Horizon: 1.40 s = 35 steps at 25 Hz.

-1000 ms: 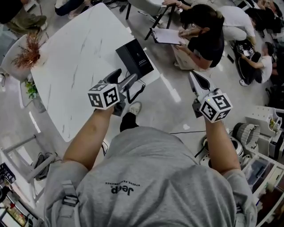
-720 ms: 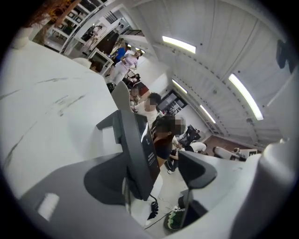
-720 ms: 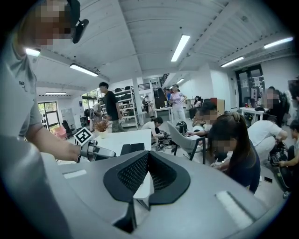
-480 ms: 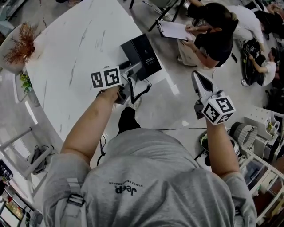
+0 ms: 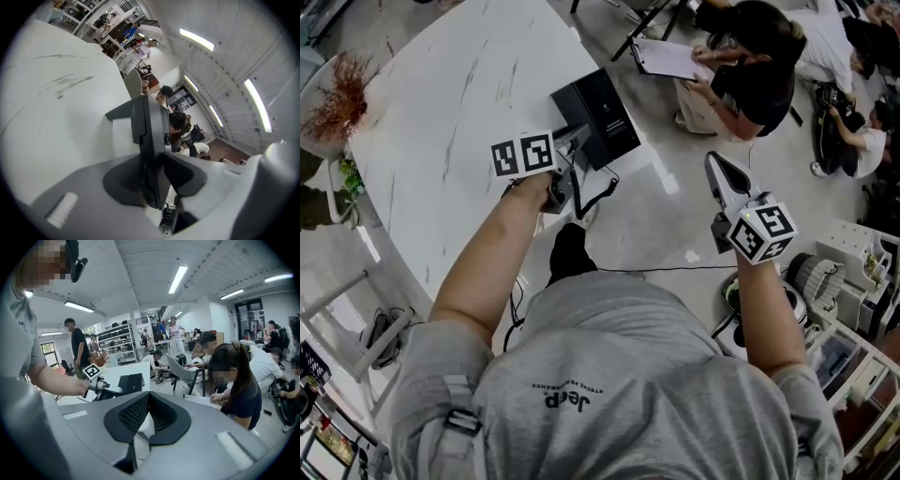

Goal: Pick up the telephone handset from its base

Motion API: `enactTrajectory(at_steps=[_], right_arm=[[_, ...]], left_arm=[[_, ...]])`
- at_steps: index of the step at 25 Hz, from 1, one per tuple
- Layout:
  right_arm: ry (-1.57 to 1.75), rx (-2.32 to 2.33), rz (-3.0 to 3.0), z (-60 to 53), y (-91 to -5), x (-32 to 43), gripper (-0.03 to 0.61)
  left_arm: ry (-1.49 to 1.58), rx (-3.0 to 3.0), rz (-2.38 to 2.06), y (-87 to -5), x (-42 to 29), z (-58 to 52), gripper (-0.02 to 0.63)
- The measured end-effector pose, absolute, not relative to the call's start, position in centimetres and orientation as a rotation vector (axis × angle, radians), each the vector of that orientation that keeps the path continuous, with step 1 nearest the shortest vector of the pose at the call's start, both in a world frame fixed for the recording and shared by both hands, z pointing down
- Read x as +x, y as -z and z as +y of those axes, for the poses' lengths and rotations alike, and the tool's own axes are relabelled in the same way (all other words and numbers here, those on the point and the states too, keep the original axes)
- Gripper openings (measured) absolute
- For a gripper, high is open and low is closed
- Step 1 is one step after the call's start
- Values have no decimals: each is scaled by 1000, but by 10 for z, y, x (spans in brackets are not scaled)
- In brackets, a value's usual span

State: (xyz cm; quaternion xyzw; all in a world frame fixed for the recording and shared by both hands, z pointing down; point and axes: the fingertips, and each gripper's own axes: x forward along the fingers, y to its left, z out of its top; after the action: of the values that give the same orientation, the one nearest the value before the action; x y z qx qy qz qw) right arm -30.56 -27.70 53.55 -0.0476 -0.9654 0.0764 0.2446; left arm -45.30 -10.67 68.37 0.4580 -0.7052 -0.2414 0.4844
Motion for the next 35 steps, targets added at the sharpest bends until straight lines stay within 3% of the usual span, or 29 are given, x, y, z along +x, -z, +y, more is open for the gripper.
enactTrajectory(at_steps=[14, 21, 35], right_arm=[[-231, -57, -2668, -292, -518, -276, 5], [-235, 27, -2733, -304, -490, -250, 5], [-201, 328, -2939, -347, -381, -122, 5]], left_arm=[[508, 1124, -1757, -644, -438, -99, 138], [533, 1333, -1736, -572, -419, -107, 138], [449, 1963, -1517, -402, -288, -203, 138]])
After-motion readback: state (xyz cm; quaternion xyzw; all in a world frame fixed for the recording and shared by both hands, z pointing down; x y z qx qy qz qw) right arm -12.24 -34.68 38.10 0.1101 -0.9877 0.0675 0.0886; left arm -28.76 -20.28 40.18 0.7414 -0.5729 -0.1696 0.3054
